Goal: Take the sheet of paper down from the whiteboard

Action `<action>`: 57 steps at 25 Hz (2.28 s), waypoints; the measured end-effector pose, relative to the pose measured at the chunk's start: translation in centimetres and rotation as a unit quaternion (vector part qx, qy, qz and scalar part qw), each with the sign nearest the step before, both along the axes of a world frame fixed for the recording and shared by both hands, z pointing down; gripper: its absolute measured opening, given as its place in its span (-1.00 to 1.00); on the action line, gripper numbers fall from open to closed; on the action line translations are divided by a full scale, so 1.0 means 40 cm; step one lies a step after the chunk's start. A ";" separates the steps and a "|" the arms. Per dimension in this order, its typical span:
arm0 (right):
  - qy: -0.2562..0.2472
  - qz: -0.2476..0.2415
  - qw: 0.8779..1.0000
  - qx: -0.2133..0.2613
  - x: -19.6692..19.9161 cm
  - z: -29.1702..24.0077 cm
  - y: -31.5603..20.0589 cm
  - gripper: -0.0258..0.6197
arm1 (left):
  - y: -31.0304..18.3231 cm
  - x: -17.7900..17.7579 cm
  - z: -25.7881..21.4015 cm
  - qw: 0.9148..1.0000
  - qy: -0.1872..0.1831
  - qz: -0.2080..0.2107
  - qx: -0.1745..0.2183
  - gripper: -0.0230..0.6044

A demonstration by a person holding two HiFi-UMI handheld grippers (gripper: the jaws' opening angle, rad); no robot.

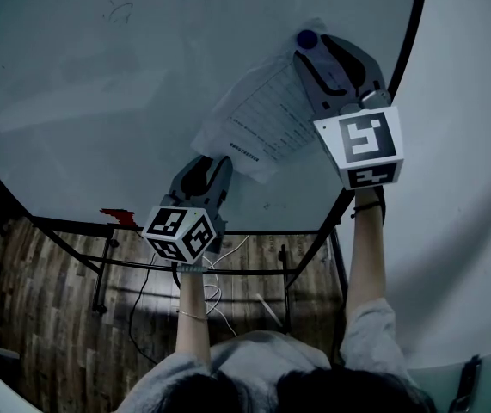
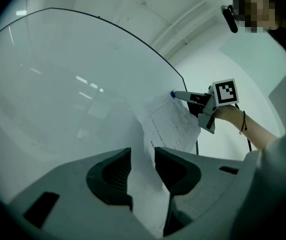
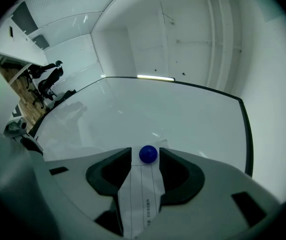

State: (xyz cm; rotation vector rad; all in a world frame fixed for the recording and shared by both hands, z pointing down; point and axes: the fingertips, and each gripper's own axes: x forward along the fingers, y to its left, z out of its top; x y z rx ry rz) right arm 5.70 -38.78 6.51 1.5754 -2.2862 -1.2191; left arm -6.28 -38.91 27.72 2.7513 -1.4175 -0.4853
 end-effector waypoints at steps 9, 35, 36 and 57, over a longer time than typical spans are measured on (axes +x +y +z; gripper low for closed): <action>0.015 0.024 1.000 0.004 0.001 -0.003 -0.035 -0.45 | -0.022 0.006 0.001 1.000 0.021 0.008 0.000 -0.52; 0.038 0.049 0.998 0.023 0.003 -0.014 -0.036 -0.54 | 0.002 0.037 -0.022 0.995 0.042 0.086 0.024 -0.91; 0.038 0.049 0.998 0.023 0.003 -0.014 -0.036 -0.54 | 0.004 0.037 -0.022 0.995 0.043 0.089 0.024 -0.91; 0.023 0.053 0.998 0.012 0.005 -0.011 -0.030 -0.54 | 0.041 0.007 0.015 0.996 0.022 0.089 0.010 -0.91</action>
